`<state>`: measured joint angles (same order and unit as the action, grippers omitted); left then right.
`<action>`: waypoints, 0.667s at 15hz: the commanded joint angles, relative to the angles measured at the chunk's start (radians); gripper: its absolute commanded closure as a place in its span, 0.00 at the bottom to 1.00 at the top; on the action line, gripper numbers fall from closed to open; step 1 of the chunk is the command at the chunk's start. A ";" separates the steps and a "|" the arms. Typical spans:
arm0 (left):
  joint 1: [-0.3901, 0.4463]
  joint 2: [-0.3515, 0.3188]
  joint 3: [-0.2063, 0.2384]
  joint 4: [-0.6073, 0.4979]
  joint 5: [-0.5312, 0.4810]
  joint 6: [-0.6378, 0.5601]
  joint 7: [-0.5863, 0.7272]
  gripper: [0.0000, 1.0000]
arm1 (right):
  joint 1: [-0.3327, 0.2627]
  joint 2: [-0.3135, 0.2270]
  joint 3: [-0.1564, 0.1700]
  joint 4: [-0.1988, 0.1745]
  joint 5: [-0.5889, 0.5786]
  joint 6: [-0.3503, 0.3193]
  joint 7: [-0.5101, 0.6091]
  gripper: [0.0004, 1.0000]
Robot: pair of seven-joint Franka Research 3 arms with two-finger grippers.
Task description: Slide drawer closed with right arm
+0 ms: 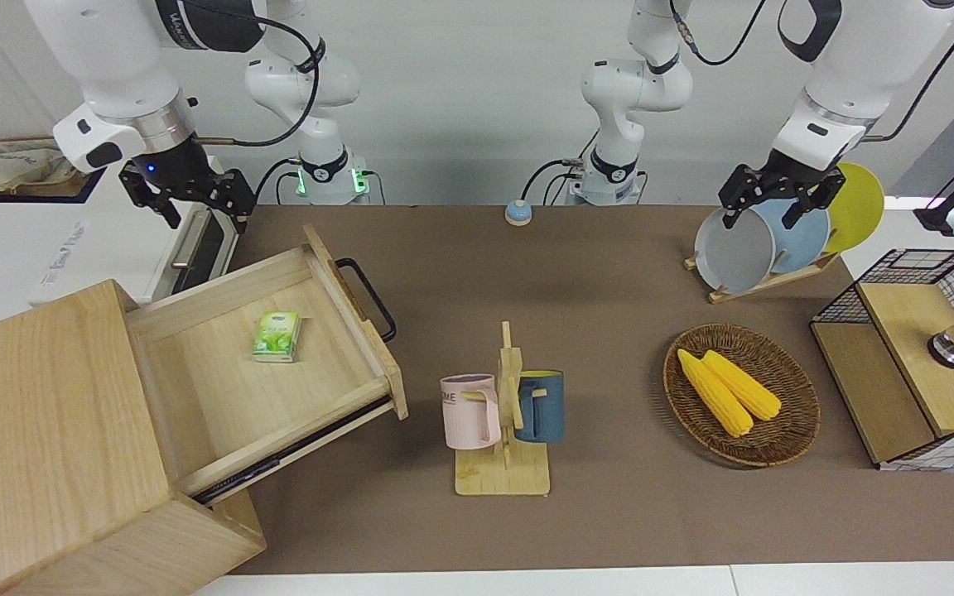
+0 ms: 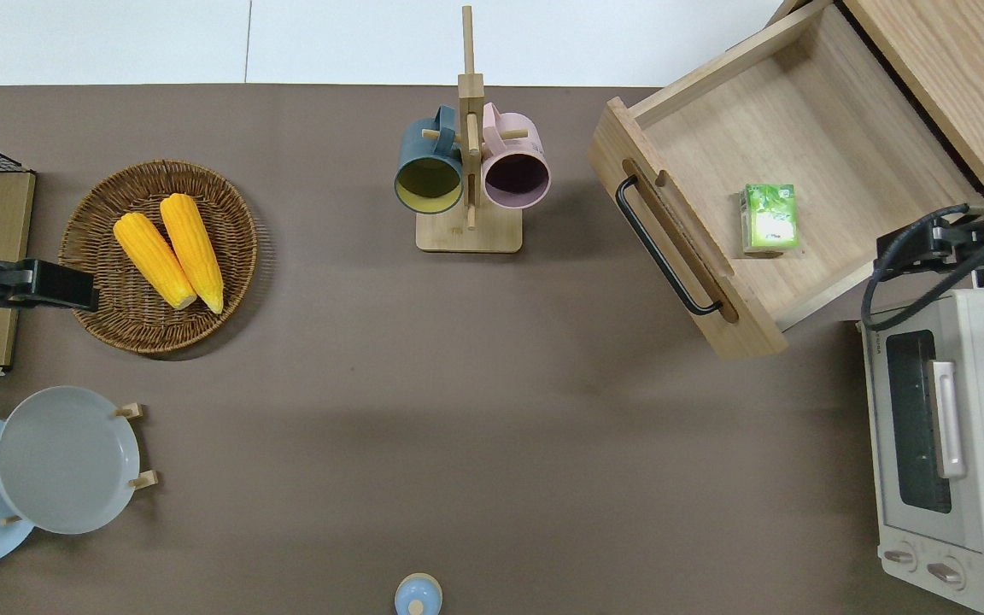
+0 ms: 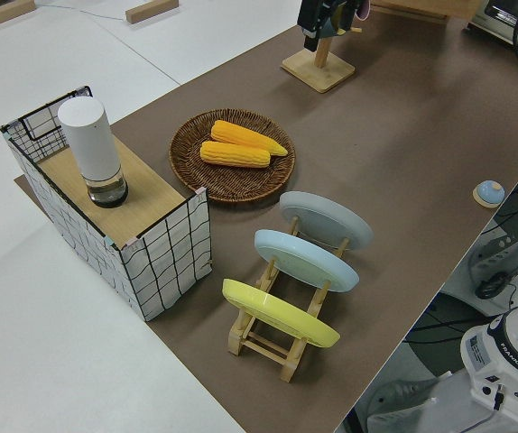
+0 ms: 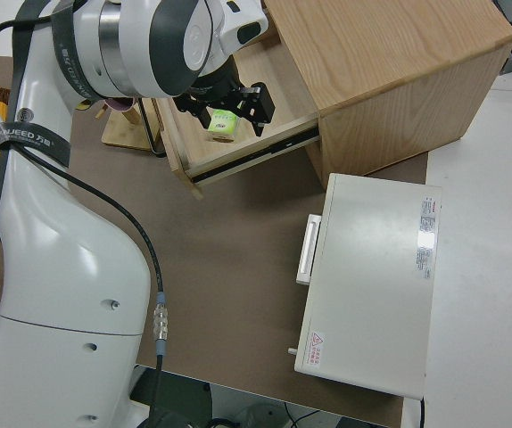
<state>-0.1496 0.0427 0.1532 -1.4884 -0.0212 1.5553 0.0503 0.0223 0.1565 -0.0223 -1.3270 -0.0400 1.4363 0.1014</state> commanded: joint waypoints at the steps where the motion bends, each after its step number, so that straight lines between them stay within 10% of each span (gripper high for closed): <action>1: -0.018 0.014 0.017 0.022 0.012 0.000 0.008 0.00 | -0.005 -0.008 0.004 -0.005 0.022 -0.013 -0.025 0.01; 10: -0.018 0.014 0.017 0.022 0.014 0.000 0.008 0.00 | -0.005 -0.008 0.007 -0.005 0.020 -0.030 -0.025 0.02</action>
<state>-0.1496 0.0427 0.1532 -1.4884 -0.0212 1.5553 0.0503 0.0229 0.1565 -0.0196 -1.3270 -0.0377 1.4165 0.0982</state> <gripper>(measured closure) 0.000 0.013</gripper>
